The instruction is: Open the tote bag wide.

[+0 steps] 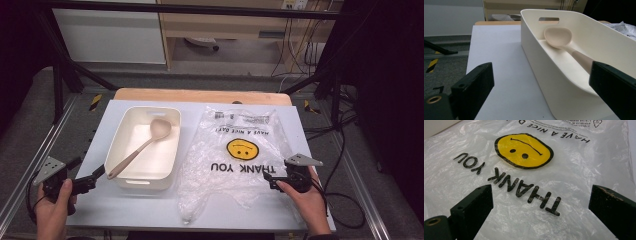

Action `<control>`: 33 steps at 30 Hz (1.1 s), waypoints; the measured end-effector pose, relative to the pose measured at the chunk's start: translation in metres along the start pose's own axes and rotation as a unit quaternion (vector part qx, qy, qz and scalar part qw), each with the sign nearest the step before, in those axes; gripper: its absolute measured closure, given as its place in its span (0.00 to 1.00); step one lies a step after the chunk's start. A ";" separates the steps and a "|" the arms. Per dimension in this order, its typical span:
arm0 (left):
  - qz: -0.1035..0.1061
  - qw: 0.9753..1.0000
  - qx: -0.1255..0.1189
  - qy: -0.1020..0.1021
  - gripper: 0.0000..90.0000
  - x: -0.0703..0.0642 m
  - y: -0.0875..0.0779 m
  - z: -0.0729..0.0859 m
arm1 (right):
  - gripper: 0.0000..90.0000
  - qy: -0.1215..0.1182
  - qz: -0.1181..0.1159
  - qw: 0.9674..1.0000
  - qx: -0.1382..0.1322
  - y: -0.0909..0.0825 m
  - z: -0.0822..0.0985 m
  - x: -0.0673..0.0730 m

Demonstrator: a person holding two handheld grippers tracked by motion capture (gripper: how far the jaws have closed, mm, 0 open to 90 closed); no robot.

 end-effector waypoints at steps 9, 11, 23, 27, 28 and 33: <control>-0.009 1.000 0.003 -0.001 0.06 0.003 0.000 0.002 | 0.09 -0.012 0.008 1.000 -0.004 0.009 -0.019 -0.012; -0.013 1.000 0.004 0.000 0.06 0.005 0.000 0.003 | 0.12 -0.014 0.021 1.000 -0.002 0.013 -0.027 -0.018; -0.046 0.999 0.000 -0.007 0.06 0.015 -0.003 0.006 | 0.21 -0.010 0.067 0.998 0.008 0.046 -0.043 -0.076; -0.064 0.998 -0.005 -0.010 0.06 0.019 -0.006 0.006 | 0.25 -0.004 0.067 0.998 0.016 0.057 -0.039 -0.087; -0.069 0.998 -0.004 -0.009 0.06 0.020 -0.006 0.007 | 0.27 0.010 0.064 0.998 0.018 0.063 -0.036 -0.093; -0.081 0.997 -0.003 -0.013 0.07 0.025 -0.007 0.009 | 0.31 0.019 0.069 0.997 0.038 0.070 -0.021 -0.102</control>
Point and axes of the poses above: each handheld gripper's, and its own axes: y roughly forward along the jaws, z roughly out of its underside, x roughly to its left, the point moved 6 cm from there along y, roughly forward along the jaws, and after that the axes turned 15 degrees about -x, right-handed, at the moved point
